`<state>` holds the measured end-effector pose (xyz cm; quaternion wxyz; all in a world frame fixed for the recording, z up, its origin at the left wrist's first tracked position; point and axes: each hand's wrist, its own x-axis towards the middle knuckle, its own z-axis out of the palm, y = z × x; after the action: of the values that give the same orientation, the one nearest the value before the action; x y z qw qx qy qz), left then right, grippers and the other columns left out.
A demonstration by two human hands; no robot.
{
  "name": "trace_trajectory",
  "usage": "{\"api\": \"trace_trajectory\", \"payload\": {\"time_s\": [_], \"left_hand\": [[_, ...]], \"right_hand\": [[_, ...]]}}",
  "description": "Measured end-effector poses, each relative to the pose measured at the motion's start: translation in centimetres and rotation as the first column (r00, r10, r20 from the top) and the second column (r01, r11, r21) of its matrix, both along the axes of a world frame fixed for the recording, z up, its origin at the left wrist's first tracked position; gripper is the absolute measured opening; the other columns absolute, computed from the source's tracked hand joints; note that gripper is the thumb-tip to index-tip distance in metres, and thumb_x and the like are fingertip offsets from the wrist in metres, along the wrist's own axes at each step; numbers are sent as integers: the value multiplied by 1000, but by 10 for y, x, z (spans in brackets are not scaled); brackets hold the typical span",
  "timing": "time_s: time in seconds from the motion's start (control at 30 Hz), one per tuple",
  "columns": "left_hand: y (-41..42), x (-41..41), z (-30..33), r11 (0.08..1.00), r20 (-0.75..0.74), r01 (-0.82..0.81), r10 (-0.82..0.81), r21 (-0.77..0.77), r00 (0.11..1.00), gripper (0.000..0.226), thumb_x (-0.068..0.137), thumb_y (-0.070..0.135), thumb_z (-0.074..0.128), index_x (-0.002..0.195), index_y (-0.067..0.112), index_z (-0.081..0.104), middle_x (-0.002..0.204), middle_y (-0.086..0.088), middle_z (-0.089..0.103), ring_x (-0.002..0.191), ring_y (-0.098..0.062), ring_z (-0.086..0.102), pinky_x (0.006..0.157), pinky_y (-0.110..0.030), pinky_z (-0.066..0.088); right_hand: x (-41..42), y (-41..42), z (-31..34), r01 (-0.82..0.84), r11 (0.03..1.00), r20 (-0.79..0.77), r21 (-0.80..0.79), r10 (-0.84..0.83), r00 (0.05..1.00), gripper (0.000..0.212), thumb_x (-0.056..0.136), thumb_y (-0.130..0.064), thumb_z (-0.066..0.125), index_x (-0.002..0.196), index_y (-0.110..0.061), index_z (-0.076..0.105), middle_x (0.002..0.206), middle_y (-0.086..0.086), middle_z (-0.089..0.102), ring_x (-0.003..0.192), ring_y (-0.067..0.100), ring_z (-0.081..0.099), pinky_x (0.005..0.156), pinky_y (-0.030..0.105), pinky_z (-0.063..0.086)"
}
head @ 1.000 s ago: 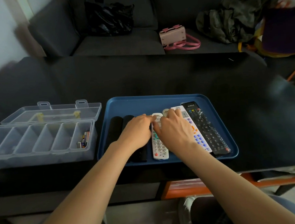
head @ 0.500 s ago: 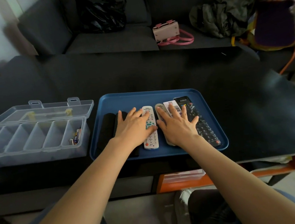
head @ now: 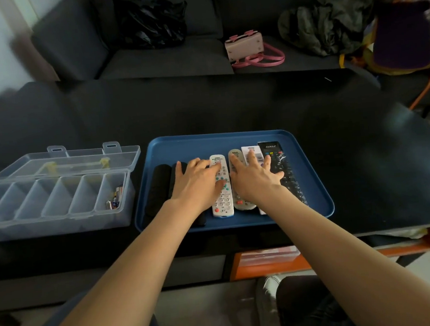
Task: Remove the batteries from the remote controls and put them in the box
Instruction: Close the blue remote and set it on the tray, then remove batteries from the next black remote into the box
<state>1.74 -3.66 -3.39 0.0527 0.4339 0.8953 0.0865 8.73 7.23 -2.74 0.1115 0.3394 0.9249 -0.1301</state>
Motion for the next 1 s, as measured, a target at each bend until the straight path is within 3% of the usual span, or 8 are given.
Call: {"api": "trace_trajectory", "payload": {"time_s": [0.1, 0.23, 0.33, 0.47, 0.63, 0.77, 0.9, 1.0], "left_hand": [[-6, -4, 4, 998, -6, -11, 11, 57, 1000, 44, 97, 33, 39, 140, 24, 37, 149, 0, 34, 138, -21, 25, 114, -46, 16], [-24, -18, 13, 991, 1, -76, 76, 107, 997, 43, 96, 13, 40, 139, 17, 40, 147, -5, 37, 135, -23, 33, 109, -39, 29], [-40, -27, 15, 987, 31, -117, 115, 106, 993, 50, 93, 2, 38, 141, 17, 37, 148, -4, 35, 136, -21, 32, 109, -37, 29], [-55, -28, 14, 995, 62, -96, 93, 41, 994, 58, 90, -3, 38, 143, 19, 32, 151, -2, 30, 137, -21, 29, 107, -37, 31], [-60, -32, 12, 995, 100, -94, 91, 24, 991, 53, 90, -3, 41, 139, 15, 39, 142, -8, 41, 130, -25, 40, 103, -42, 39], [-63, -37, 8, 996, 109, -89, 88, 3, 990, 52, 90, 0, 46, 139, 16, 40, 144, -8, 39, 132, -25, 37, 104, -43, 38], [-63, -39, 9, 994, 93, -106, 107, -22, 990, 46, 93, 12, 48, 138, 18, 41, 143, -9, 39, 132, -27, 36, 101, -45, 40], [-61, -38, 12, 993, 91, -113, 116, -38, 989, 44, 94, 14, 47, 138, 18, 42, 143, -9, 40, 132, -27, 35, 101, -44, 39]], "right_hand": [[4, -9, -1, -28, 998, -119, 65, 35, 992, 49, 101, -32, 31, 149, -27, 20, 159, 6, 4, 146, 34, -6, 110, 65, 9], [4, -24, 0, -204, 964, -280, 172, 246, 928, 44, 101, -31, 34, 143, -16, 34, 153, 7, 24, 143, 24, 18, 115, 49, 16], [0, -33, 1, -311, 941, -189, 132, 332, 924, 45, 101, -33, 34, 142, -14, 36, 152, 6, 31, 141, 24, 25, 115, 44, 13], [-4, -42, 5, -278, 947, -148, 163, 302, 942, 40, 101, -35, 33, 129, -13, 51, 137, 6, 47, 129, 27, 42, 112, 48, 18], [-17, -47, 12, -338, 933, -191, 121, 356, 915, 51, 99, -35, 41, 145, -14, 34, 152, 9, 30, 141, 28, 24, 116, 42, 15], [-41, -44, 6, -379, 924, -49, 55, 382, 923, 72, 95, -45, 45, 152, -18, 10, 158, 12, 16, 147, 26, 5, 117, 46, 1], [-55, -38, 11, -338, 940, -46, 40, 340, 939, 75, 88, -50, 57, 148, -19, 26, 143, 18, 37, 136, 34, 27, 114, 43, 14], [-58, -38, 15, -301, 954, -125, 0, 298, 946, 72, 82, -42, 68, 142, -19, 36, 137, 16, 38, 131, 33, 29, 106, 38, 27]]}}
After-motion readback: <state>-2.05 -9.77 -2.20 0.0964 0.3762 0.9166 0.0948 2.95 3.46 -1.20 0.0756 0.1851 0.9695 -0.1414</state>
